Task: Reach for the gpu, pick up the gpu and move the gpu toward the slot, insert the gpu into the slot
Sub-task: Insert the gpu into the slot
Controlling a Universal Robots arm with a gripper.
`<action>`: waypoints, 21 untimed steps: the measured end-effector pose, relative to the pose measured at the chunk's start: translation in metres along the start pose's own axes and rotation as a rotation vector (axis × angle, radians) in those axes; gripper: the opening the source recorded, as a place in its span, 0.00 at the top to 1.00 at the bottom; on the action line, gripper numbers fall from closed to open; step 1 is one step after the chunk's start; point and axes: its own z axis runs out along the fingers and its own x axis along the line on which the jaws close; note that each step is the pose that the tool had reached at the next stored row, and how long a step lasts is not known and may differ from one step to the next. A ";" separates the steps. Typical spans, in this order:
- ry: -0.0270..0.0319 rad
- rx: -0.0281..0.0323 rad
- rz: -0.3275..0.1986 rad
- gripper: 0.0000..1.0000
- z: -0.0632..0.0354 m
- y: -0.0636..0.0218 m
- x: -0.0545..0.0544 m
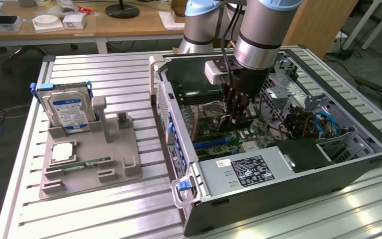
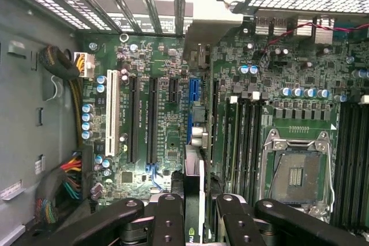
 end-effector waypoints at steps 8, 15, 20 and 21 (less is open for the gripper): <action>0.0000 0.0002 0.016 0.74 0.0000 -0.0003 0.000; 0.0000 0.0003 0.016 0.74 0.0001 0.0050 0.000; -0.0001 0.0003 0.016 0.74 0.0017 0.0056 0.000; 0.0000 0.0002 0.016 0.74 0.0026 0.0056 0.000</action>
